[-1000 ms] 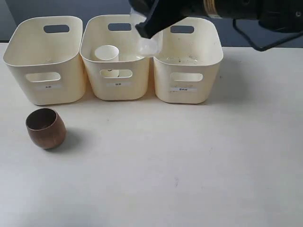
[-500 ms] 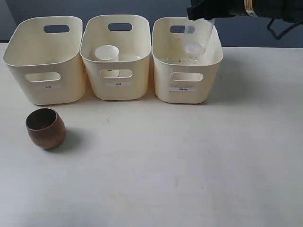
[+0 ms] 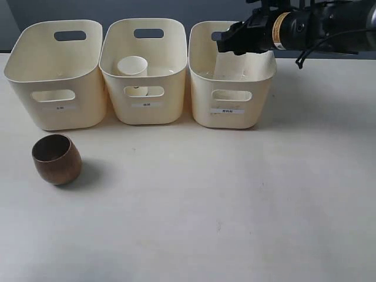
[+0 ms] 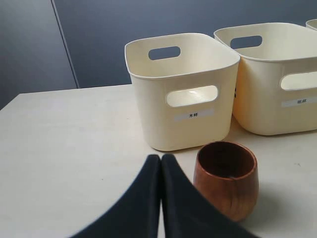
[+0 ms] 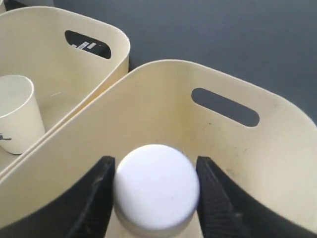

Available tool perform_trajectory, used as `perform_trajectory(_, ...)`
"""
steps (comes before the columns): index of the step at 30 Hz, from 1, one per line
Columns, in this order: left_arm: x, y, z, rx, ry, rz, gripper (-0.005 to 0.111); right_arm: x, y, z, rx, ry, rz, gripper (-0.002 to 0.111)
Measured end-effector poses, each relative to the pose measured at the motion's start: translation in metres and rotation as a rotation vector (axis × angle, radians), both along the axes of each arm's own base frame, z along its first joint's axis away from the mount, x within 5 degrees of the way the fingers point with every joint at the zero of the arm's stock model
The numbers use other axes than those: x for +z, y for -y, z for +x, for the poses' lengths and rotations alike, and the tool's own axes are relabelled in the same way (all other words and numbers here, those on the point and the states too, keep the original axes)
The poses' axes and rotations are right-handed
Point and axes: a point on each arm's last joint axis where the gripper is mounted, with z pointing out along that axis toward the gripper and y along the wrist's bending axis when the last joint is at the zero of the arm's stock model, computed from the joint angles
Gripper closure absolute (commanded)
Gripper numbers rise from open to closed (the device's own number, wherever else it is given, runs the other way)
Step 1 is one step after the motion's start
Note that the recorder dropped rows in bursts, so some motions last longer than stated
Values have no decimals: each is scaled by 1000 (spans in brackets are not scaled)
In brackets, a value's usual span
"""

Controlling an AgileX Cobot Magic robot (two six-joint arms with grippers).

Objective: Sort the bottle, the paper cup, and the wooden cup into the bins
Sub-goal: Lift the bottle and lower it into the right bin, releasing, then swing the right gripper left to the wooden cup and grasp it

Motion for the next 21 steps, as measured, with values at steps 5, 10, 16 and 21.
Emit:
perform_trajectory(5,0,0,0,0,0,0,107,-17,-1,3,-2,-35,-15,106)
perform_trajectory(10,0,0,0,0,0,0,107,-18,-1,3,-3,-36,-18,63)
perform_trajectory(16,0,0,0,0,0,0,107,-18,-1,3,5,-33,-22,44)
perform_trajectory(21,0,0,0,0,0,0,107,-18,-2,3,9,-33,-21,44)
